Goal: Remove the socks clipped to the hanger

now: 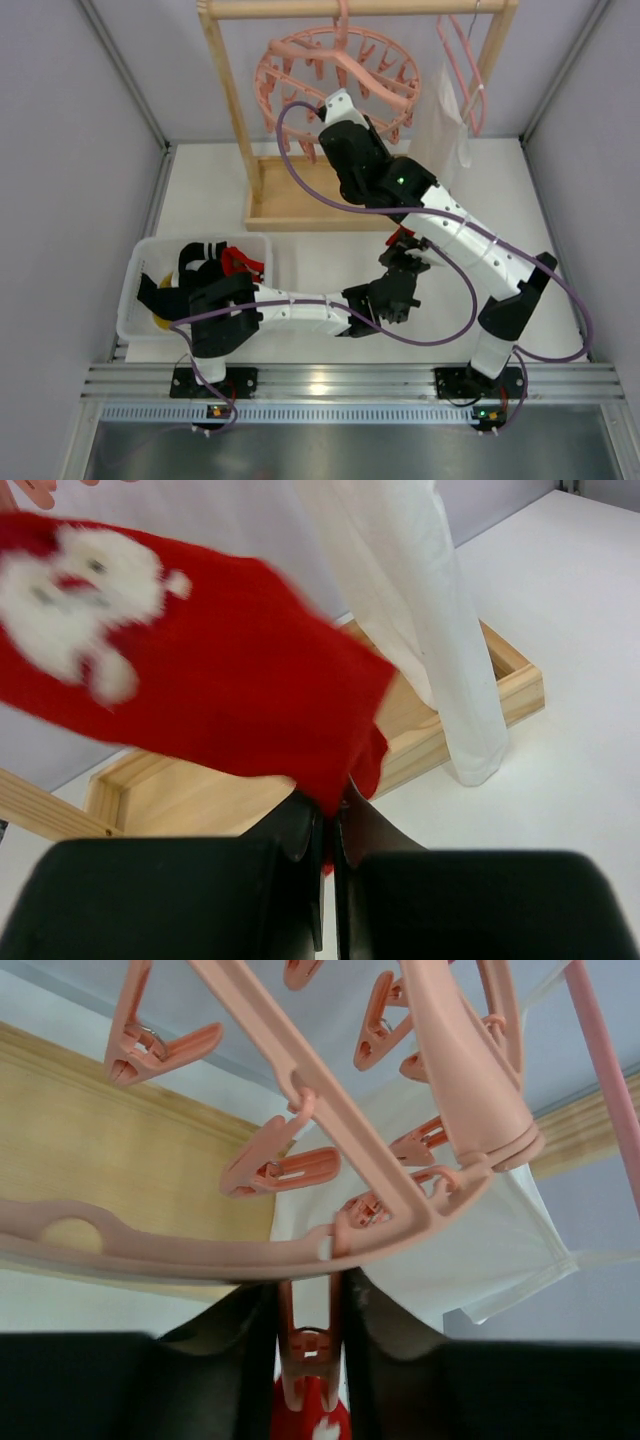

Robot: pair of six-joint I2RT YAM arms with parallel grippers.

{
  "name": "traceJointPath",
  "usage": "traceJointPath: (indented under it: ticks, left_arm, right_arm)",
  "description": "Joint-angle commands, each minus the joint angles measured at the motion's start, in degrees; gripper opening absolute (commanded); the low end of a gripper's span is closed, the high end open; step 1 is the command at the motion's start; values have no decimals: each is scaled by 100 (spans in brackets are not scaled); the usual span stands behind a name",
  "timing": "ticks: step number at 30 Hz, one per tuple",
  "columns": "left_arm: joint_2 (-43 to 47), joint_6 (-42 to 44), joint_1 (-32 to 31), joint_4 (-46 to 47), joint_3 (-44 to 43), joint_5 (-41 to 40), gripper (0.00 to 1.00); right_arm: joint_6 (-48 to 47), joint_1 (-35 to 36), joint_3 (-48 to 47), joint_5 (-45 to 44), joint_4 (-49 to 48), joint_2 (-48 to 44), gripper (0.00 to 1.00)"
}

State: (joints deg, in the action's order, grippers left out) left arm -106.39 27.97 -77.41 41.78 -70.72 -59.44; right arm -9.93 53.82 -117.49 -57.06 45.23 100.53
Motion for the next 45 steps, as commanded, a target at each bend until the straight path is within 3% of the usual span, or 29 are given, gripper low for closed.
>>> traceJointPath:
  ticks: [1, 3, 7, 11, 12, 13, 18, 21, 25, 29, 35, 41, 45]
  left_arm:
    - [127, -133, -64, 50, -30, 82, 0]
    - [127, -151, -64, 50, -3, 55, 0]
    - [250, -388, -64, 50, 311, -15, 0]
    - [784, -888, -29, -412, 812, -138, 0]
    - [943, -1359, 15, -677, 901, -121, 0]
    - [1127, -1651, 50, -967, 1085, -33, 0]
    - [2472, -3391, 515, -2829, 1657, 231, 0]
    - [3061, -3963, 630, -3490, 1903, 38, 0]
    - [3685, -4790, 849, -5218, 1939, -138, 0]
    - [4606, -5572, 1209, -6391, 2018, -138, 0]
    - [5575, -6101, 2693, -7385, 2054, 599, 0]
    - [5577, -6224, 5318, -7834, 1728, 1802, 0]
    - [5629, -6706, 6631, -7887, 1702, 2340, 0]
  right_arm:
    - [-17, -56, -11, -95, -357, -51, 16]
    - [-17, -56, -2, -78, -357, -77, 9]
    - [35, -56, 42, 45, -392, -148, 9]
    - [141, -56, 252, 274, -445, -358, 31]
    - [219, -56, 305, 379, -454, -420, 51]
    - [263, -56, 358, 467, -454, -481, 56]
    - [641, -65, 894, 1352, -559, -1140, 69]
    - [817, -65, 1228, 1914, -603, -1562, 77]
    - [949, -65, 1816, 2496, -778, -2247, 87]
    - [1159, -56, 2860, 2726, -1156, -3203, 96]
    - [1380, -65, 3837, 2735, -1596, -4110, 99]
    - [1450, -65, 4120, 2796, -1676, -4331, 99]
    - [1485, -65, 4226, 2928, -1720, -4331, 99]
